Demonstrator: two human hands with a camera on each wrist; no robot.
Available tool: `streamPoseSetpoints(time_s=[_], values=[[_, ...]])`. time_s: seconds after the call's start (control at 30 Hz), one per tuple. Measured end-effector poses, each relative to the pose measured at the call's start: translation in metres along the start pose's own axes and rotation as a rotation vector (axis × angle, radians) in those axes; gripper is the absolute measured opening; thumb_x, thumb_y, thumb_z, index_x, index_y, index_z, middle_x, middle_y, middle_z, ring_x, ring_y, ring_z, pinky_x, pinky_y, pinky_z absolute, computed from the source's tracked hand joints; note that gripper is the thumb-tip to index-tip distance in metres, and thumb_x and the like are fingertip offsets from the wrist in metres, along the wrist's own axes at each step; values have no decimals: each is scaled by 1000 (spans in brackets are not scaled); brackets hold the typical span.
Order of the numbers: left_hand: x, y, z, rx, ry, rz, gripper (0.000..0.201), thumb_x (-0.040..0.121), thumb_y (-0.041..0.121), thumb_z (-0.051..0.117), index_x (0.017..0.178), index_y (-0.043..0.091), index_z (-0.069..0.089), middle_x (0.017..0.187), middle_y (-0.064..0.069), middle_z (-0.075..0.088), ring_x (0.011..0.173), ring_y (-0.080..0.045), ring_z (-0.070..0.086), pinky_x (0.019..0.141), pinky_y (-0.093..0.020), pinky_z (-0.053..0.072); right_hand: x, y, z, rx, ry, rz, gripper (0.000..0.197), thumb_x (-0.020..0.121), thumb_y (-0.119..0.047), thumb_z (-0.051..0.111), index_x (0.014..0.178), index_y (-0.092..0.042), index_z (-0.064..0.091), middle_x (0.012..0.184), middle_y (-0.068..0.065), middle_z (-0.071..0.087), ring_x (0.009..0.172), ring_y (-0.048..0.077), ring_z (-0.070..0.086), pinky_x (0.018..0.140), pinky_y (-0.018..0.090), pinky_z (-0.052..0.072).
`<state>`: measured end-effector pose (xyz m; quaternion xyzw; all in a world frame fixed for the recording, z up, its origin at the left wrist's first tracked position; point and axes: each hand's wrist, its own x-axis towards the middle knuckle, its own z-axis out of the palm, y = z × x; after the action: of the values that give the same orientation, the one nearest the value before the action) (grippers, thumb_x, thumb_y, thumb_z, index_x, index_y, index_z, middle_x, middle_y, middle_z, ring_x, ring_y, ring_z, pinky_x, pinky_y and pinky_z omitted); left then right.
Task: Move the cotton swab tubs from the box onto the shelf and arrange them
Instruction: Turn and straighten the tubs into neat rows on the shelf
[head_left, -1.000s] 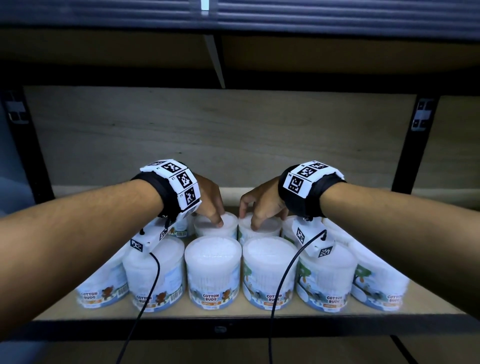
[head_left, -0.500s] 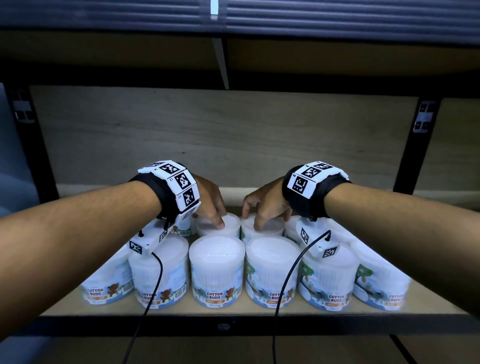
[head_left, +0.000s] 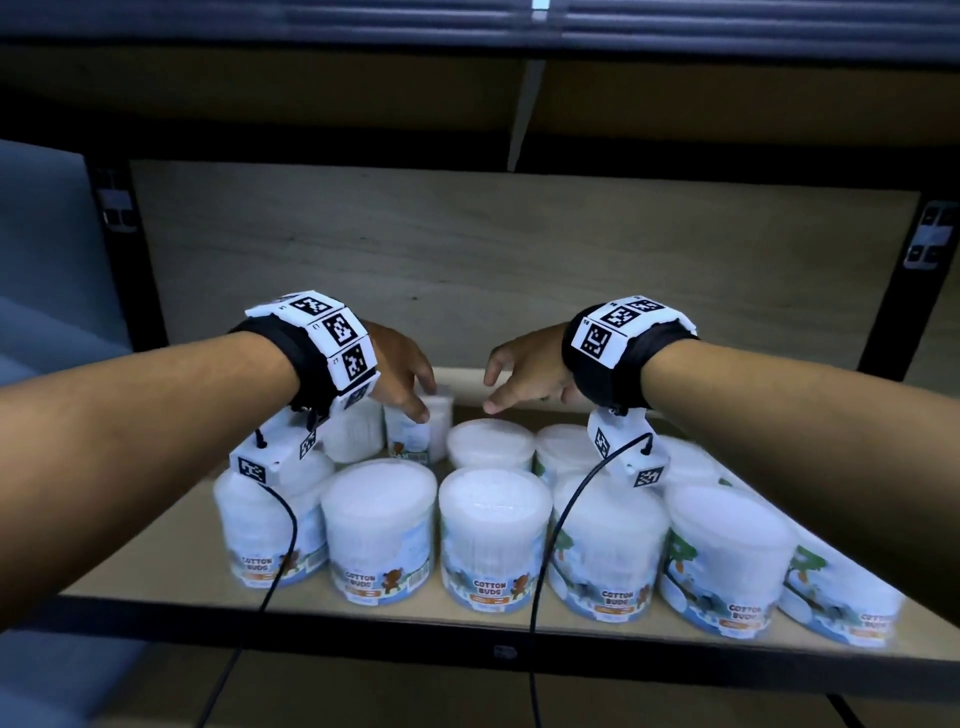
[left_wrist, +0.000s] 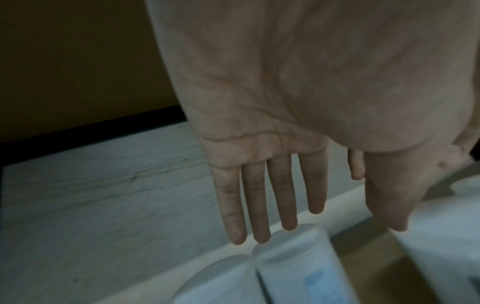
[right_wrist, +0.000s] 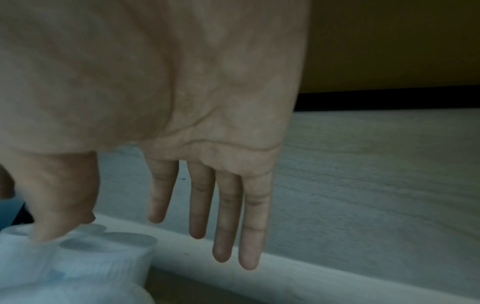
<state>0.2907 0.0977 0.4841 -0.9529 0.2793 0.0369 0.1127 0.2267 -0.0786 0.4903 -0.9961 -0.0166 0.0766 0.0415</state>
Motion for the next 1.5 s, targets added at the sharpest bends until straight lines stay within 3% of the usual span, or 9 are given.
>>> streamPoseSetpoints(time_s=[0.07,0.27,0.43,0.5,0.77,0.9,1.23,1.4,1.5], values=[[-1,-14,6,20,-8,-22,57,87,53,62,139,34,50,129,9,60,122,-14,52,107,-30,37,8,-14,0,2,2,-17,52,94,-44,62,139,-21,51,137,3,54,113,28,63,72,26,53],[2,-47,17,49,-9,-40,63,86,50,65,143,33,44,137,8,56,125,-15,50,106,-28,37,36,-46,2,-4,-5,-49,61,94,-47,61,146,-21,43,130,1,53,109,29,65,93,41,56],[15,-62,19,49,7,-36,67,83,48,70,143,36,43,138,10,53,125,-13,50,108,-29,37,56,-57,9,69,13,-60,65,92,-45,64,149,-26,39,146,0,45,102,21,54,79,30,52],[20,-67,19,42,-7,-47,69,82,50,70,144,37,41,141,10,51,128,-13,49,109,-30,36,62,-60,10,54,20,-65,65,93,-46,64,149,-25,39,147,1,45,101,20,50,82,30,50],[34,-71,30,74,-79,-108,73,85,53,65,149,38,31,154,8,37,140,-16,36,114,-31,28,86,-70,16,-40,7,-50,72,94,-48,61,153,-19,33,153,3,40,132,26,46,87,31,42],[39,-77,33,91,-114,-118,75,82,49,69,146,41,31,155,9,36,139,-17,36,113,-34,30,94,-74,18,-79,-27,-61,69,94,-51,58,151,-17,38,151,5,43,129,27,48,95,33,44],[43,-85,38,8,-75,-98,62,82,31,66,135,45,38,148,6,44,129,-18,44,96,-30,37,107,-76,20,-139,-28,-111,55,94,-48,60,139,-16,54,142,4,51,127,25,50,87,28,42],[48,-89,38,-57,-90,-96,57,84,28,66,132,46,41,145,9,49,129,-15,46,110,-37,36,113,-77,19,-97,-26,-89,52,91,-42,67,134,-15,58,138,7,53,121,29,55,98,39,51],[50,-93,37,-119,-110,-83,57,86,25,67,134,45,44,146,8,47,127,-15,47,99,-30,45,115,-78,19,-54,-57,-62,53,87,-40,72,132,-16,58,132,8,52,108,37,62,91,47,57]])
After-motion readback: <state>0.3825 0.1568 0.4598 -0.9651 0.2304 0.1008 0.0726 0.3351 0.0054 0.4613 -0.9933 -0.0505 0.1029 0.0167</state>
